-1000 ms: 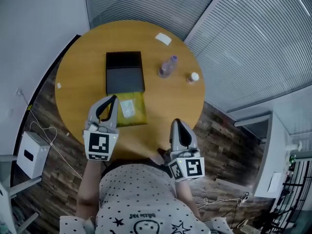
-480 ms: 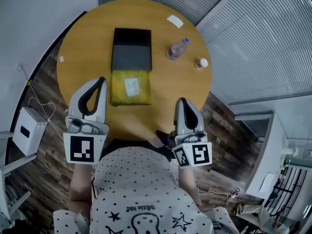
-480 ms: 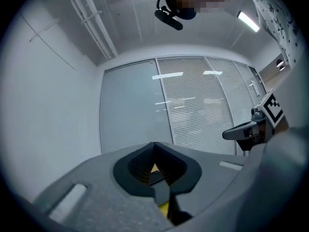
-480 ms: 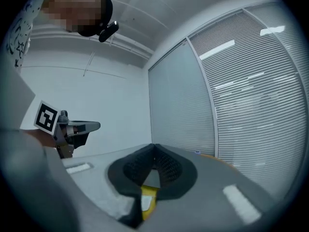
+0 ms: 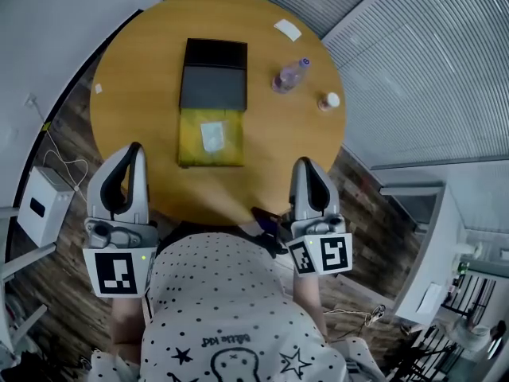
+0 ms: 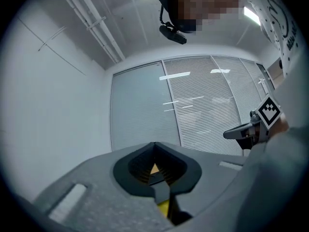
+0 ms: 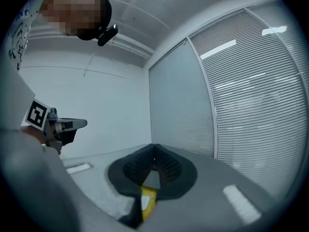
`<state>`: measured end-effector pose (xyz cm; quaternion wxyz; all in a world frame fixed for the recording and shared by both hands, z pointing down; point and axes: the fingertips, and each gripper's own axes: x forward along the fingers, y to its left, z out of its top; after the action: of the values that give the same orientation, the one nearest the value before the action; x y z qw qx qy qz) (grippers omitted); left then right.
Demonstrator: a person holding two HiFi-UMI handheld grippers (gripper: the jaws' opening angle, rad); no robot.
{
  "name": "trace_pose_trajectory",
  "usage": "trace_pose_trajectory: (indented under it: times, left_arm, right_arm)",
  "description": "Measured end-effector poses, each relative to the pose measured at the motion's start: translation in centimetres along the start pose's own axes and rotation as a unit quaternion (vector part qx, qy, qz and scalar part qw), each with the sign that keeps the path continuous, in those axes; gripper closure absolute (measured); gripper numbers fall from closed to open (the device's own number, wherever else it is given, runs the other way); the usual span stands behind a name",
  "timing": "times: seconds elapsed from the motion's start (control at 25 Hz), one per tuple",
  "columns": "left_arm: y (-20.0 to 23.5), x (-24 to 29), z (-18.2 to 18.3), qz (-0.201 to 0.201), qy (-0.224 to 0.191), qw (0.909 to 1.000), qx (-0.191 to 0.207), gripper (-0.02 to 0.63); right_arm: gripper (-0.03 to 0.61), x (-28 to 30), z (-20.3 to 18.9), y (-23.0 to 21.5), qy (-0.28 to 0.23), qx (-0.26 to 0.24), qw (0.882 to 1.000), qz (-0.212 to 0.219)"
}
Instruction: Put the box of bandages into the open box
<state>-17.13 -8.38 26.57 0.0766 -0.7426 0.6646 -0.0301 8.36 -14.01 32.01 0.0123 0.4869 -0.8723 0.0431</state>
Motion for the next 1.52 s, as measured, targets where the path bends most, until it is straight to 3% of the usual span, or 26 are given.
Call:
trace_pose_trajectory:
  times: [0.8,1.24,1.52]
  left_arm:
    - [0.0,-2.6,-2.7,0.045,0.058,0.9957,-0.056,0.604]
    - [-0.2,-2.0,-3.1,0.035,0.06,0.9974,-0.017,0.604]
    - [-0.8,-1.0,-3.0,0.024,0.054,0.9981,-0.017,0.604]
  right_arm:
    - [0.575,-2.3,-0.9,-1.4,0.026,0.015,0.999,-0.017]
    - [0.575,-3.0,-1.4,-2.2,0.034,0.018,0.999,-0.023]
    - [0.575,-3.1,-1.9,-2.6,0.038,0.018,0.999,-0.028]
